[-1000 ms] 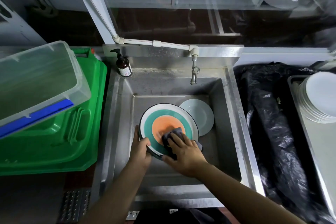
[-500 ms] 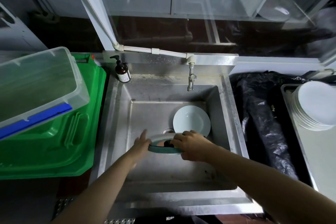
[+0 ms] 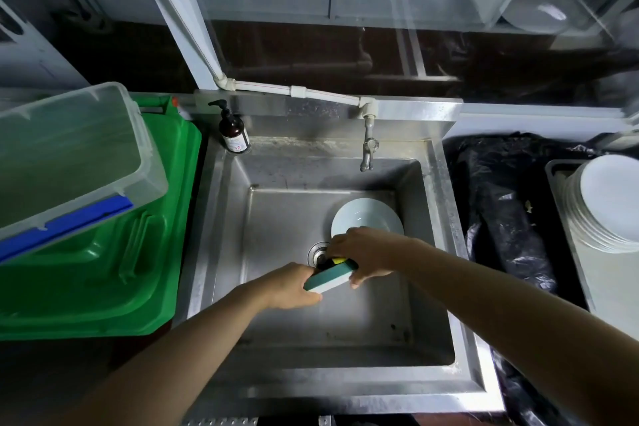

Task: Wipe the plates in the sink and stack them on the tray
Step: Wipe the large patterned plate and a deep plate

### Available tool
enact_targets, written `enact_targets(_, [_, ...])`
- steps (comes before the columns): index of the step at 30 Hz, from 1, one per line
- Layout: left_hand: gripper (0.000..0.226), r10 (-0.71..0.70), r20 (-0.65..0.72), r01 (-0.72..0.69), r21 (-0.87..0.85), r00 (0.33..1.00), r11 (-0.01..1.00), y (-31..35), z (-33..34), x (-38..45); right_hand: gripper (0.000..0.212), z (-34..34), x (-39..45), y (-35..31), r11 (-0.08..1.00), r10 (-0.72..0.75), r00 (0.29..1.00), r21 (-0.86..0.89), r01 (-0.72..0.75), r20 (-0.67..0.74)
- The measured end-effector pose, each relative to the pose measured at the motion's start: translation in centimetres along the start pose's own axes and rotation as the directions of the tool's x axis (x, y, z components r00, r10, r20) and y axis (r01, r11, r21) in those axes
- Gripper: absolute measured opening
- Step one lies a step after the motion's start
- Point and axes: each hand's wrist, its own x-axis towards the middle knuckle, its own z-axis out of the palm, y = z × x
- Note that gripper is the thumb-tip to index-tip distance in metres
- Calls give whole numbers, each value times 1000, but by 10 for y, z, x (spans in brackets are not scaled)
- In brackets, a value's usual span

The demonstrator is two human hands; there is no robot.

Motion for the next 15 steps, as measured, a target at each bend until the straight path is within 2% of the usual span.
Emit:
enact_targets(2, [31, 8, 21, -6, -118, 1000, 993, -3, 2, 2, 78, -2, 4, 9, 998, 27, 997, -58, -31, -65])
enact_targets(4, [19, 32, 30, -22, -280, 999, 960, -4, 5, 2, 84, -3, 10, 15, 992, 63, 993, -102, -73, -104])
enact_targets(6, [15, 28, 27, -10, -498, 999, 867, -4, 10, 1, 84, -1, 15, 19, 994, 60, 991, -84, -71, -123])
enact_targets(8, [25, 21, 23, -2, -635, 1000, 773, -8, 16, 0, 81, 6, 18, 27, 996, 86, 985, 11, -86, -151])
enact_targets(10, [33, 15, 24, 6, -702, 1000, 712, -13, 20, -1, 74, 13, 17, 38, 980, 126, 961, 184, -81, -246])
enact_targets(12, [35, 14, 27, 11, -740, 1000, 672, -18, 22, -4, 63, 20, 15, 46, 945, 170, 926, 321, -57, -337])
enact_targets(15, [41, 22, 31, 11, -776, 999, 631, -18, 25, -4, 55, 35, 15, 42, 917, 234, 868, 397, -47, -437])
